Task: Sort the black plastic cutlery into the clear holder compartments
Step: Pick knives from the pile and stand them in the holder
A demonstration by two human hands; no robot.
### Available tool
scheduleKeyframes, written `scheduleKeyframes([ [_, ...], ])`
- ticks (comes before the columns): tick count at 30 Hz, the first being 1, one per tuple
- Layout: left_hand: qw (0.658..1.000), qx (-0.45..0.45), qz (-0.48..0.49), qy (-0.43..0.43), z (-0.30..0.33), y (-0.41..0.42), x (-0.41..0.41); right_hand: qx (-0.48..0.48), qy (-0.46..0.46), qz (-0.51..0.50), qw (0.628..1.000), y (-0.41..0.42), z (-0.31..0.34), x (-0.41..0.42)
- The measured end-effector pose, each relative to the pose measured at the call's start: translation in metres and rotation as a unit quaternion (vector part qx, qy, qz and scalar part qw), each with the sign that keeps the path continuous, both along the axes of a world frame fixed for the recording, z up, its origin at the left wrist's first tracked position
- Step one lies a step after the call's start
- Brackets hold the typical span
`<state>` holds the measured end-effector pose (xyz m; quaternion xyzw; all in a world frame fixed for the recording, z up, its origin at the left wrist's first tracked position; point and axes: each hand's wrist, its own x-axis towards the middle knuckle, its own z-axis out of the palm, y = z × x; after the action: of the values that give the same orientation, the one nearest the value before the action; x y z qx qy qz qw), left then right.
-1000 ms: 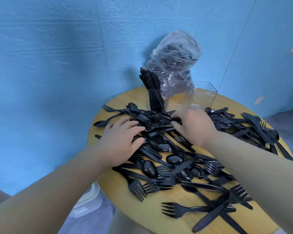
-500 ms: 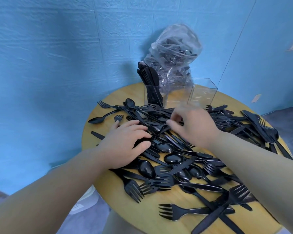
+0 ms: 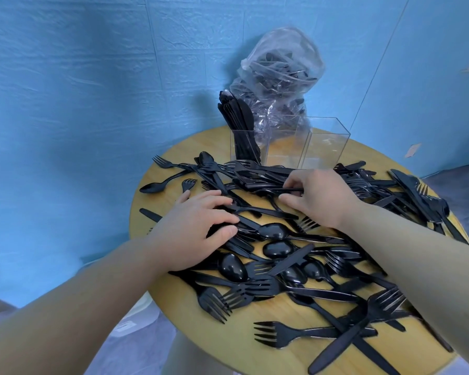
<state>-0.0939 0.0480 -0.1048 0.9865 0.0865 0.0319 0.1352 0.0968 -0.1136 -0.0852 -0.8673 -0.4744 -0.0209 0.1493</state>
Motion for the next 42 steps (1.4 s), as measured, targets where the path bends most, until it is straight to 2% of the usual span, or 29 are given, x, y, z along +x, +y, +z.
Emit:
scheduleKeyframes([
  [12,1.000,-0.012,0.015,-0.015,-0.001,0.003,-0.002,-0.017,-0.089,-0.018,0.996,0.002,-0.006,-0.001],
  [18,0.994,0.029,0.095,-0.039,-0.002,0.017,-0.003,-0.008,-0.096,-0.003,0.995,0.000,-0.008,-0.002],
  [23,0.993,0.035,0.111,-0.036,-0.005,0.023,-0.004,0.058,-0.093,0.092,0.990,0.009,-0.003,-0.021],
  [26,0.993,0.034,0.110,-0.028,-0.005,0.022,-0.005,-0.037,-0.063,0.143,0.987,0.022,-0.002,-0.037],
  [28,0.993,0.036,0.114,-0.023,-0.005,0.022,-0.006,-0.103,-0.066,0.128,0.984,0.029,-0.003,-0.040],
  [30,0.993,0.038,0.114,-0.016,-0.005,0.022,-0.009,-0.118,-0.065,0.104,0.985,0.031,-0.005,-0.037],
  [37,0.992,0.027,0.119,-0.036,-0.005,0.027,-0.016,-0.042,-0.049,0.038,0.997,0.025,-0.001,-0.026],
  [42,0.987,0.020,0.136,-0.085,-0.002,0.037,-0.015,-0.033,-0.031,0.062,0.997,0.023,0.002,-0.026],
])
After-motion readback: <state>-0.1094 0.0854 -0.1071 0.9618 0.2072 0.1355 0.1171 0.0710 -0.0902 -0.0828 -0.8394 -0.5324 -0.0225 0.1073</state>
